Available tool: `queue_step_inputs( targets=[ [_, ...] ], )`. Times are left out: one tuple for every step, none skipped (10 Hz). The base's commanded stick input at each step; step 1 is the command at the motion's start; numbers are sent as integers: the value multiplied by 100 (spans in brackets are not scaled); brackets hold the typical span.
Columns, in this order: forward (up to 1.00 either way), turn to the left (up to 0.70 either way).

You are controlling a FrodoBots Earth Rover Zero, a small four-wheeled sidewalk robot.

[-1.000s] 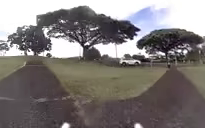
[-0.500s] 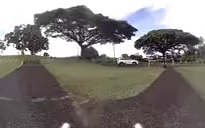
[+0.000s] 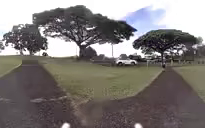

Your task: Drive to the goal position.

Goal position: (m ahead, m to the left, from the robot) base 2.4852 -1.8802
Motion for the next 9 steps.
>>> queue_step_inputs(
  targets=[
    [0,-70],
    [0,-70],
    [0,-70],
    [0,-70],
    [0,-70],
    [0,-70],
    [0,-70],
    [0,-70],
    [0,-70]
  ],
)
